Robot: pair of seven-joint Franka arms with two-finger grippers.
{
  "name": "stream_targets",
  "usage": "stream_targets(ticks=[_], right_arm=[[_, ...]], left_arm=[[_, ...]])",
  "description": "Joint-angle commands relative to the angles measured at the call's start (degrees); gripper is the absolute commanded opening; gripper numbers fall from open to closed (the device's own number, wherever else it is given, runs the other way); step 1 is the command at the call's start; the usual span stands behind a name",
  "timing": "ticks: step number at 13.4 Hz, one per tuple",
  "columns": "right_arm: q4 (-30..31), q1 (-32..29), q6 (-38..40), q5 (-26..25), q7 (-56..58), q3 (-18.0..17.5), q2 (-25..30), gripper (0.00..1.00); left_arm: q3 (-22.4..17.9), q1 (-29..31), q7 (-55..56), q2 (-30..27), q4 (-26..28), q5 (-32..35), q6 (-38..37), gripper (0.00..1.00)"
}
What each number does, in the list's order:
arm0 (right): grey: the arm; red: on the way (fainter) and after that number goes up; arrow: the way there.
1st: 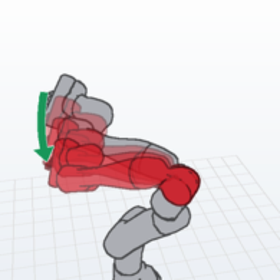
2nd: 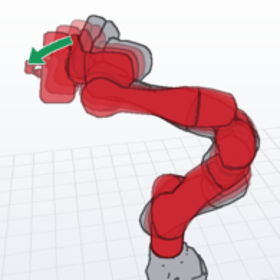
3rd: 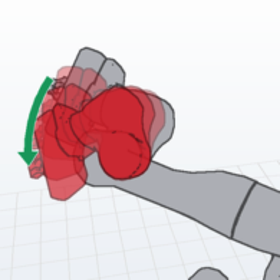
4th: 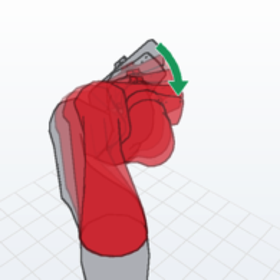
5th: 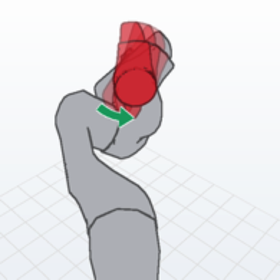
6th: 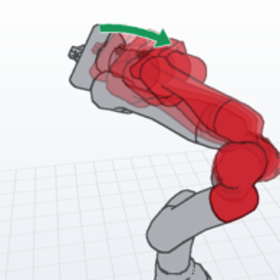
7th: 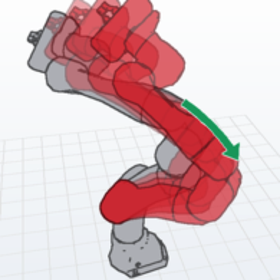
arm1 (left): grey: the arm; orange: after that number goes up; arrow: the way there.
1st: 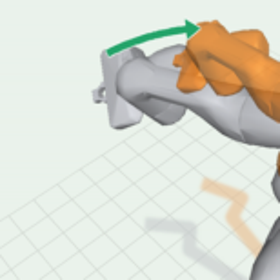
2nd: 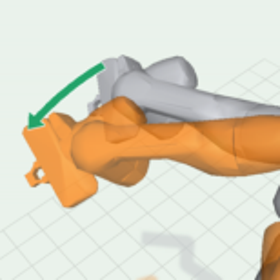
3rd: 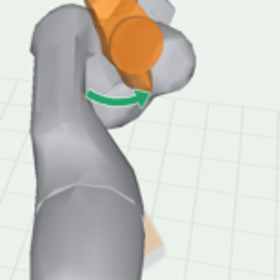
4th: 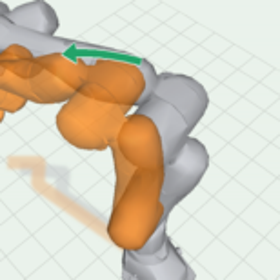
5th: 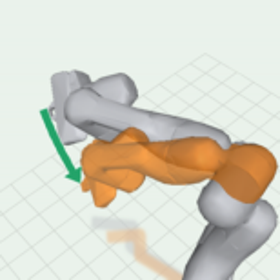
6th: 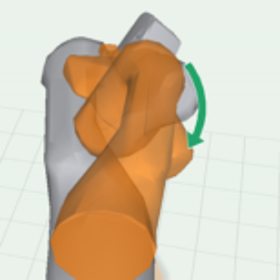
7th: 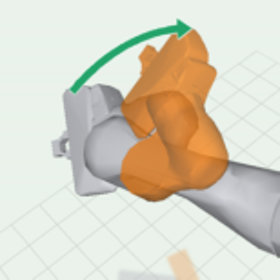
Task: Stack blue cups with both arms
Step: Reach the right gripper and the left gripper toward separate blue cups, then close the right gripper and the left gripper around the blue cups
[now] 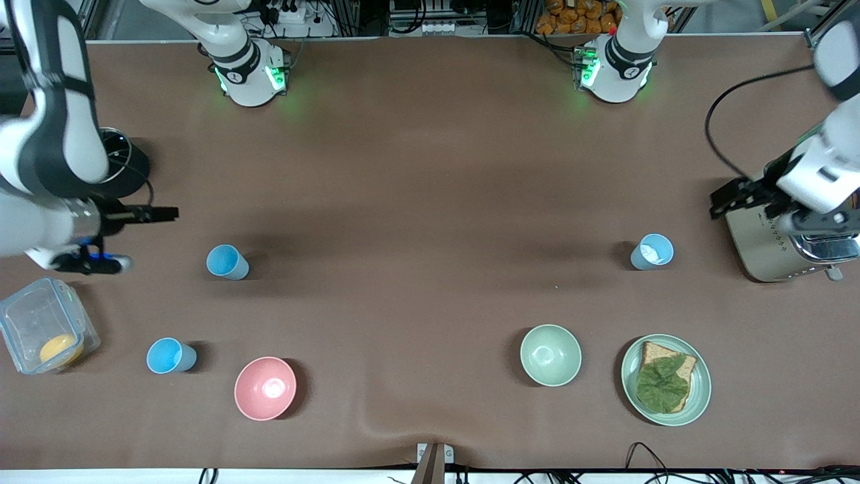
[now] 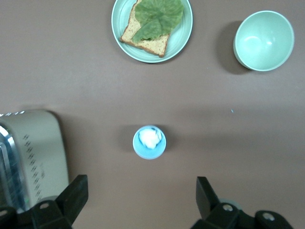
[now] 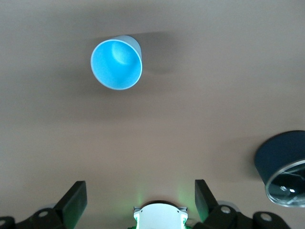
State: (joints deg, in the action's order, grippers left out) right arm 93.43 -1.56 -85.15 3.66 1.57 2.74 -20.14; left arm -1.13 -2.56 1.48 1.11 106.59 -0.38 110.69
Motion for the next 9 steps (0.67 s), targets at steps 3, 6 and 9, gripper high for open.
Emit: stream_targets(ticks=[3,6,9], right_arm=[[-1.5,3.1,-7.4,0.9,-0.7,-0.4,-7.3,1.0],[-1.4,4.5,-11.9,0.1,-1.0,-0.3,-9.4,1.0],[-1.7,5.8,-13.5,-1.4,-1.5,-0.1,-11.9,1.0]], left_arm=[[0.1,1.4,-0.5,5.0,12.2,-0.3,19.3,1.0],[0.2,1.8,-0.5,11.1,15.2,0.9,28.1,1.0],[0.3,2.0,-0.5,14.6,18.3,1.0,34.8,1.0]])
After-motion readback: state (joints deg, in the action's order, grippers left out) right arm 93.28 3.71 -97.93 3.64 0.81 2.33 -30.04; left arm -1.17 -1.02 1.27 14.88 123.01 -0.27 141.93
